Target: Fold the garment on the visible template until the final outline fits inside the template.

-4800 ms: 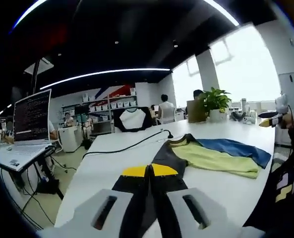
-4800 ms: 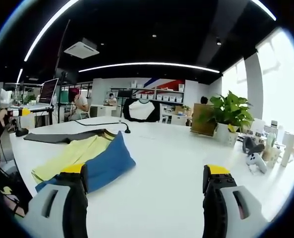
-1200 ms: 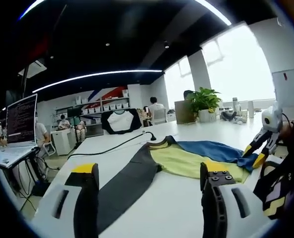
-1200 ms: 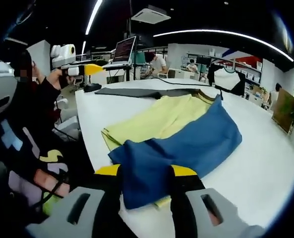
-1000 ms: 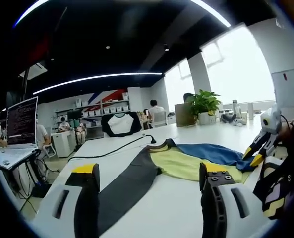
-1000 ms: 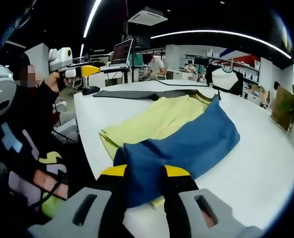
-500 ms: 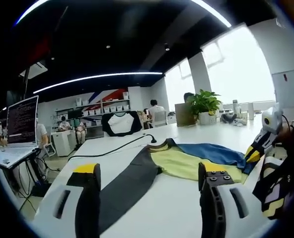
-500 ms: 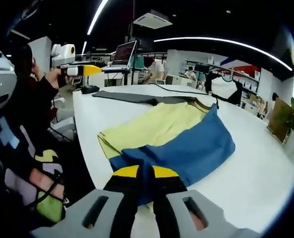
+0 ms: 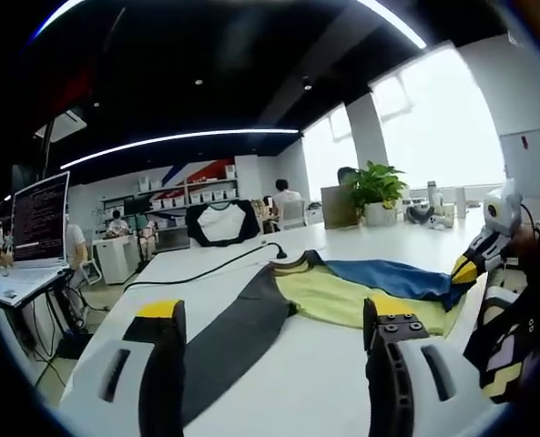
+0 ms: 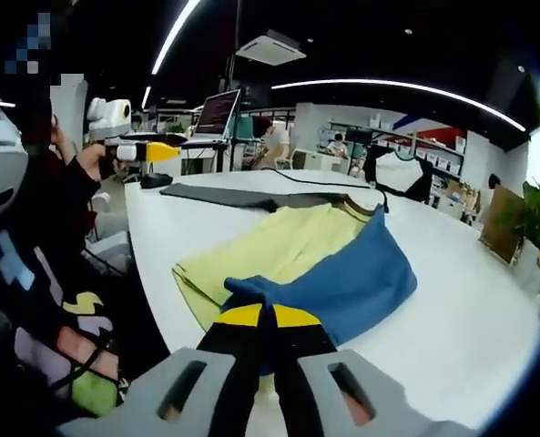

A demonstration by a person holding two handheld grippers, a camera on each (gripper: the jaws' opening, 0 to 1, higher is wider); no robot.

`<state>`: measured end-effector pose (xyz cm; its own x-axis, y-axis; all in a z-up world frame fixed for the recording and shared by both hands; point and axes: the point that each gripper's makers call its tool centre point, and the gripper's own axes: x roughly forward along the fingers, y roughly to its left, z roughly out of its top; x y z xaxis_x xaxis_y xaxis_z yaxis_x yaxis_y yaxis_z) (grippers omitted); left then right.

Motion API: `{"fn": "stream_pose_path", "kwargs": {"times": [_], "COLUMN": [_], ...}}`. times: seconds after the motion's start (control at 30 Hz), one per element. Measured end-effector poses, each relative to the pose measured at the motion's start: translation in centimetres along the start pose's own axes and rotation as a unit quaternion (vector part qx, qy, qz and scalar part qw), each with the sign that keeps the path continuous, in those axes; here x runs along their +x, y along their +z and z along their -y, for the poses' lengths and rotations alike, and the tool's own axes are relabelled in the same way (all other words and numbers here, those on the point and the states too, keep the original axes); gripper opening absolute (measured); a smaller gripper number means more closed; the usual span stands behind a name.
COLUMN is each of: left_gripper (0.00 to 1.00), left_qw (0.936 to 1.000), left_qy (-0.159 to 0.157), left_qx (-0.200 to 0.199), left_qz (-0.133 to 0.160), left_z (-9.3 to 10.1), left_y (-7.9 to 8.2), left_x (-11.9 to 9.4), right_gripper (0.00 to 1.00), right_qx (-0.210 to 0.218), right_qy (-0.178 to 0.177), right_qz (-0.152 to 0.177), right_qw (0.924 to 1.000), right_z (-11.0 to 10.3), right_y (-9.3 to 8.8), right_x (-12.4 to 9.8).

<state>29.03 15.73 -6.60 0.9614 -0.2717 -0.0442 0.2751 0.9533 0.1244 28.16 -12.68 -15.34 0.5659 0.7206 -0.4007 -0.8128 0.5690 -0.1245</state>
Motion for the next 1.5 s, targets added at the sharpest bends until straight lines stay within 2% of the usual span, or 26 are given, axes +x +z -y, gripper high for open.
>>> {"fn": "stream_pose_path", "kwargs": {"times": [0.03, 0.1, 0.17, 0.5, 1.1, 1.5], "left_gripper": [0.84, 0.84, 0.84, 0.84, 0.83, 0.83], "left_qw": [1.0, 1.0, 1.0, 0.9999, 1.0, 1.0], "left_qy": [0.0, -0.001, -0.004, -0.008, -0.008, -0.006], "left_qx": [0.002, 0.002, 0.001, -0.003, -0.004, -0.005], "left_qz": [-0.002, -0.003, -0.006, -0.006, -0.005, -0.003], "left_z": [0.1, 0.1, 0.3, 0.4, 0.3, 0.2], "left_y": [-0.1, -0.2, -0.3, -0.5, -0.4, -0.3], "left_x": [0.0, 0.2, 0.3, 0.5, 0.4, 0.2], "right_gripper": [0.0, 0.0, 0.0, 0.0, 0.0, 0.0], "right_qx": [0.003, 0.03, 0.027, 0.029, -0.007, -0.034], "right_qy": [-0.003, -0.025, -0.021, -0.051, -0.109, -0.17], "right_qz": [-0.004, 0.011, 0.015, 0.02, 0.047, 0.072], "right_qw": [1.0, 0.9992, 0.9993, 0.9981, 0.993, 0.9822], "right_z": [0.1, 0.6, 0.5, 2.0, 6.4, 10.4], "right_y": [0.2, 1.3, 1.9, 3.6, 7.9, 11.4], "right_x": [0.2, 0.3, 0.2, -0.5, -1.9, -3.4]}}
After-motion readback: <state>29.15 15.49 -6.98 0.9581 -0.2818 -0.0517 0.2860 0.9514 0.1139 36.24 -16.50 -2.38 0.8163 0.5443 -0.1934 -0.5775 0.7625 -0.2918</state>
